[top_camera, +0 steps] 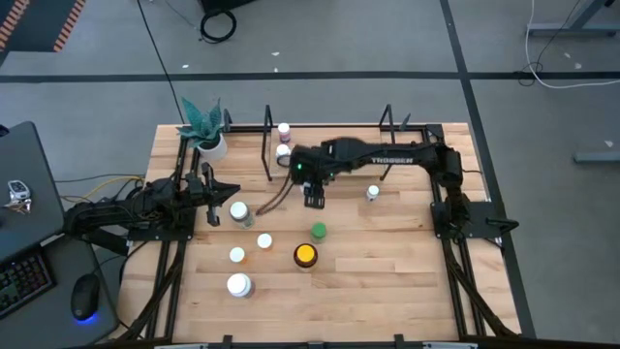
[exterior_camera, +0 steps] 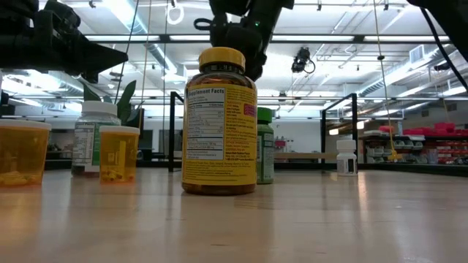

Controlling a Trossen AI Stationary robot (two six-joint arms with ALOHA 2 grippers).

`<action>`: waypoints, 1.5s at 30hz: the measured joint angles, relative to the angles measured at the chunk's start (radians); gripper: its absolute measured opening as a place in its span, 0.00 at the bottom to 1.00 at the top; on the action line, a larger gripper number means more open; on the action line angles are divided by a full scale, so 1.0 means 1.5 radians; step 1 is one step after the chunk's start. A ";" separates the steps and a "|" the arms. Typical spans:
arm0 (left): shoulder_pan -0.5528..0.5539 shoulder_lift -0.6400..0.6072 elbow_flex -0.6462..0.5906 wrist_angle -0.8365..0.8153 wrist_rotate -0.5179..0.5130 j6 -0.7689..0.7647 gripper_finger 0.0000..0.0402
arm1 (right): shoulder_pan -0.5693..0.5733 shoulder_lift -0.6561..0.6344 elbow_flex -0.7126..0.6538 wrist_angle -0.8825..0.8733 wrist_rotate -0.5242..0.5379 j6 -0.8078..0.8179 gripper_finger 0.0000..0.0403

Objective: Pick and place medicine bottles onto shelf by color
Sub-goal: Put the medium white pill bottle on the shelf

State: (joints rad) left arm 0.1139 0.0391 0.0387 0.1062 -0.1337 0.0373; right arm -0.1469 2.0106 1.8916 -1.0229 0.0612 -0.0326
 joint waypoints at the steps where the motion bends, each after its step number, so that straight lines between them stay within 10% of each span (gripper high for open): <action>1: 0.000 0.000 0.000 0.000 0.000 0.000 0.09 | -0.010 0.000 0.005 0.000 0.001 -0.008 0.55; 30: 0.000 0.000 0.000 0.000 0.000 0.000 0.06 | -0.264 0.017 0.022 0.145 -0.119 -0.117 0.55; 45: 0.000 0.000 0.000 -0.002 0.000 -0.001 0.07 | -0.273 0.211 0.297 -0.054 -0.129 -0.156 0.55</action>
State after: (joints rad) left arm 0.1139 0.0389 0.0391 0.1040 -0.1337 0.0365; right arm -0.5559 2.3268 2.3371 -1.1044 -0.1322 -0.2660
